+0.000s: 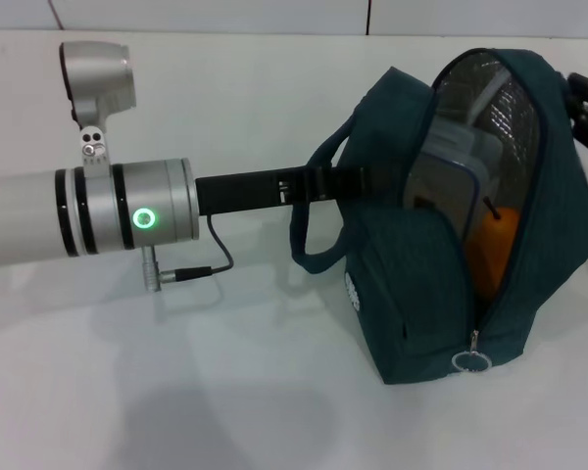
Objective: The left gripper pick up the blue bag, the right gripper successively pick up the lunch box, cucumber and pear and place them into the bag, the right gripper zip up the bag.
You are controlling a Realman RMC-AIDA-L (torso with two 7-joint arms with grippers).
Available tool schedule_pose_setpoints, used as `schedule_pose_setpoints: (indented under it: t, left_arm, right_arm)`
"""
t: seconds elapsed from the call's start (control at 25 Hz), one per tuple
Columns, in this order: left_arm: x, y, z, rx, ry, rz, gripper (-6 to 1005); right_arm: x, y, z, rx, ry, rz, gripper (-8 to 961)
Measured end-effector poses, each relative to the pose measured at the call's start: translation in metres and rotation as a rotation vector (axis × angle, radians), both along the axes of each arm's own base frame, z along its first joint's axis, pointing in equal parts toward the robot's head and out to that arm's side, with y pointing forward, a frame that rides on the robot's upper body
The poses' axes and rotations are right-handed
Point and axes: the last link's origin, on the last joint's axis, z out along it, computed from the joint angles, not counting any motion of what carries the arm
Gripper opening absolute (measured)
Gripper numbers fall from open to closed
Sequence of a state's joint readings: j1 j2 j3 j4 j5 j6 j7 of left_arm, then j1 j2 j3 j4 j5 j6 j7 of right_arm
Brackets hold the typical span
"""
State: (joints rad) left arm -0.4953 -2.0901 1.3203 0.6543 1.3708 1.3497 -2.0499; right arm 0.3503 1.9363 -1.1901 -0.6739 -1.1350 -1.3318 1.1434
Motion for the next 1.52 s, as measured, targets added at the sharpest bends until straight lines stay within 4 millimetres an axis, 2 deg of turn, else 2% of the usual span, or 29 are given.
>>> schedule_pose_setpoints:
  t: [0.28,0.44,0.56,0.72,0.84,0.96,1.08,1.28,1.52]
  left_arm:
    - [-0.004,-0.002,0.0,0.003,0.002,0.005,54]
    - [-0.007,-0.004,-0.001,-0.002,0.002,0.014,54]
    - [-0.009,-0.005,-0.002,-0.008,0.002,0.023,54]
    - [-0.008,-0.006,-0.003,-0.011,0.0,0.024,54]
    - [-0.008,-0.006,-0.004,-0.013,-0.001,0.023,54]
    - [-0.008,-0.006,-0.004,-0.013,-0.001,0.024,54]
    - [-0.009,-0.007,-0.004,-0.012,-0.001,0.027,54]
    - [-0.009,-0.007,-0.003,-0.008,-0.006,0.03,54]
    - [-0.009,-0.006,-0.003,-0.006,-0.007,0.029,54]
  right_arm:
    - [0.012,-0.023,0.007,0.025,0.064,-0.001,390]
    - [0.007,-0.045,0.012,0.003,0.119,0.102,576]
    - [-0.004,-0.066,0.01,-0.065,0.138,0.246,604]
    - [-0.01,-0.093,-0.007,-0.21,0.111,0.381,641]
    - [-0.006,-0.107,-0.023,-0.29,0.057,0.418,669]
    - [0.005,-0.119,-0.036,-0.376,-0.01,0.401,678]
    - [0.013,-0.123,-0.041,-0.404,-0.047,0.371,679]
    - [0.04,-0.126,-0.055,-0.443,-0.158,0.215,666]
    - [0.049,-0.123,-0.06,-0.453,-0.163,0.148,665]
